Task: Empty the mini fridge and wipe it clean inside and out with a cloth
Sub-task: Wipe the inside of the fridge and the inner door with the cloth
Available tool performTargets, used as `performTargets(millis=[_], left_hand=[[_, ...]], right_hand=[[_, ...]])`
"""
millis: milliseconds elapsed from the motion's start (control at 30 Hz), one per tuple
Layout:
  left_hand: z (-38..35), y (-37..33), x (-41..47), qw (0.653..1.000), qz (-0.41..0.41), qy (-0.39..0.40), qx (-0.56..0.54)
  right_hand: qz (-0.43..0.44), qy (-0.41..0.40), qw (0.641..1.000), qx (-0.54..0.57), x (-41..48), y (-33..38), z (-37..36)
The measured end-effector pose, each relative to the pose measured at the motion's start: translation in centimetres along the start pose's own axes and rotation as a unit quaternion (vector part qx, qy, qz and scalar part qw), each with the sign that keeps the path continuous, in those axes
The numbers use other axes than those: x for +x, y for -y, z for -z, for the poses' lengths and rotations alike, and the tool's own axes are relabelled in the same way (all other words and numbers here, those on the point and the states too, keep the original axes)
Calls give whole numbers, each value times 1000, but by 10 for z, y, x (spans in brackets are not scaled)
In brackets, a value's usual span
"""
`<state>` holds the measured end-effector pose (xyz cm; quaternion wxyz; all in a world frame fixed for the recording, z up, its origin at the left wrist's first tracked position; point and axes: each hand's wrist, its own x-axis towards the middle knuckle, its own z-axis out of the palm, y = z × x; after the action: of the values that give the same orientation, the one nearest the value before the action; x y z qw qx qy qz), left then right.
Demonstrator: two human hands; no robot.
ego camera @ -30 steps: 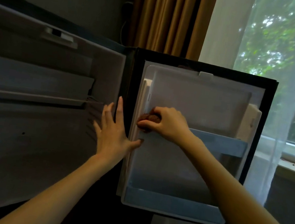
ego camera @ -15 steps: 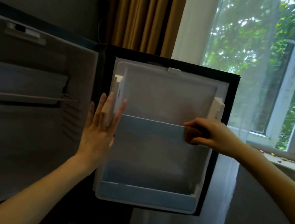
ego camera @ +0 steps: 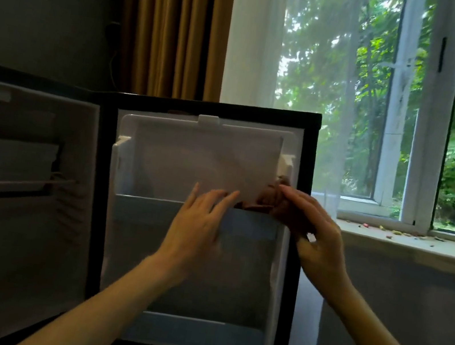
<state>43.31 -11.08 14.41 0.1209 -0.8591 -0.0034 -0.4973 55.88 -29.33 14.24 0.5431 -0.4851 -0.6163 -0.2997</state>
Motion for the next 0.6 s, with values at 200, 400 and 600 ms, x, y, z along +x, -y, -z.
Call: performTargets(millis=[200,400,600], left_hand=[[2,-51,36,983,79,-16,-166],[-6,-55,39,987,51,-21,-151],[-6,-52,34,988,45,-48,-142]], right_hand=[[-48,-332,937,98,5,13,5],[-101,-284,946,122,12,-2,13],[-87,-196,970,113,41,-8,-23]])
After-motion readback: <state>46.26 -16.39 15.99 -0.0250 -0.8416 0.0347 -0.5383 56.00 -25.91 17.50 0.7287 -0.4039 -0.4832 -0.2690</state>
